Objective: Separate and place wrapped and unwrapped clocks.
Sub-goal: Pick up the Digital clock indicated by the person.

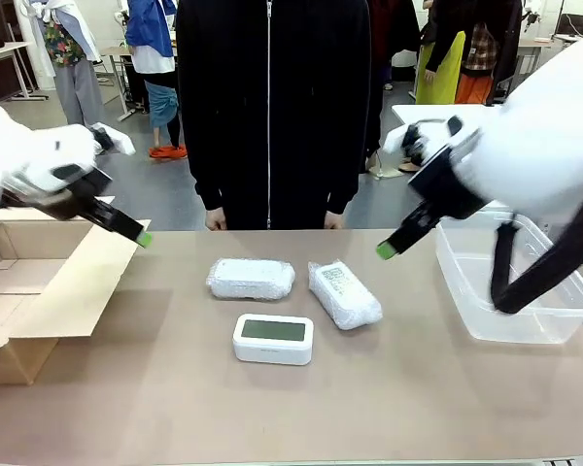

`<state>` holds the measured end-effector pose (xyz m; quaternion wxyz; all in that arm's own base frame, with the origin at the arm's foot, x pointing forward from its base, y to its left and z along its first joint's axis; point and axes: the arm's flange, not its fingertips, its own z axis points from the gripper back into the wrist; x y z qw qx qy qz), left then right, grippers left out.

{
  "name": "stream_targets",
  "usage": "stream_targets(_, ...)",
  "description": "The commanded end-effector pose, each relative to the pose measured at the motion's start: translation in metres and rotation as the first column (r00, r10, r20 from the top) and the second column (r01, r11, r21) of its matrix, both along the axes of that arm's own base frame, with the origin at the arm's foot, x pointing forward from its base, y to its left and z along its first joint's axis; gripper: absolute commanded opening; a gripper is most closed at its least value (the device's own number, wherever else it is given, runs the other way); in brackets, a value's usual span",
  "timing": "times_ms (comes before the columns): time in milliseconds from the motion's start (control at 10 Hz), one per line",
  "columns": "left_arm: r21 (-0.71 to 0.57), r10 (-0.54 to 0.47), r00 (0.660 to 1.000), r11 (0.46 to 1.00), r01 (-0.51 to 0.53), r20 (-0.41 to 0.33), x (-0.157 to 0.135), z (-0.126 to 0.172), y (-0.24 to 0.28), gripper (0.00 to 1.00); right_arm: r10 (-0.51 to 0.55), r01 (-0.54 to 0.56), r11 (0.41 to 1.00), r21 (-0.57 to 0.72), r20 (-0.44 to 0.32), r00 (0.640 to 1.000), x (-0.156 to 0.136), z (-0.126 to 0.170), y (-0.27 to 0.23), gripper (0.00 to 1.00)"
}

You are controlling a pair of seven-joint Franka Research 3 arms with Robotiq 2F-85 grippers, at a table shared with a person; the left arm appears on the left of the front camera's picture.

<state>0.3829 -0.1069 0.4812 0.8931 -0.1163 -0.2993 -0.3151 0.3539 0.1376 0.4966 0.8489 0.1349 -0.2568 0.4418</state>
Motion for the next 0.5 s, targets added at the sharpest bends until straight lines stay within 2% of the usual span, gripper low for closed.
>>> stream_targets(0,-0.089,-0.149,0.989,0.985,0.148,-0.014,-0.013,0.021,0.030,1.00,0.105,-0.105,0.994,-0.014,-0.008,0.994,0.000,0.018,-0.026,1.00)
stream_targets(100,-0.121,-0.227,0.973,0.966,0.230,0.037,-0.019,0.031,0.044,1.00,0.147,-0.147,0.989,0.002,0.019,0.989,-0.006,0.027,-0.031,1.00)
stream_targets(200,-0.118,-0.262,0.961,0.955,0.272,0.089,-0.026,0.036,0.054,1.00,0.152,-0.153,0.988,0.026,0.051,0.987,-0.006,0.033,-0.039,1.00)
stream_targets(400,-0.111,-0.296,0.945,0.944,0.312,0.136,-0.045,0.041,0.061,1.00,0.167,-0.175,0.980,0.098,0.082,0.982,-0.010,0.036,-0.045,1.00)
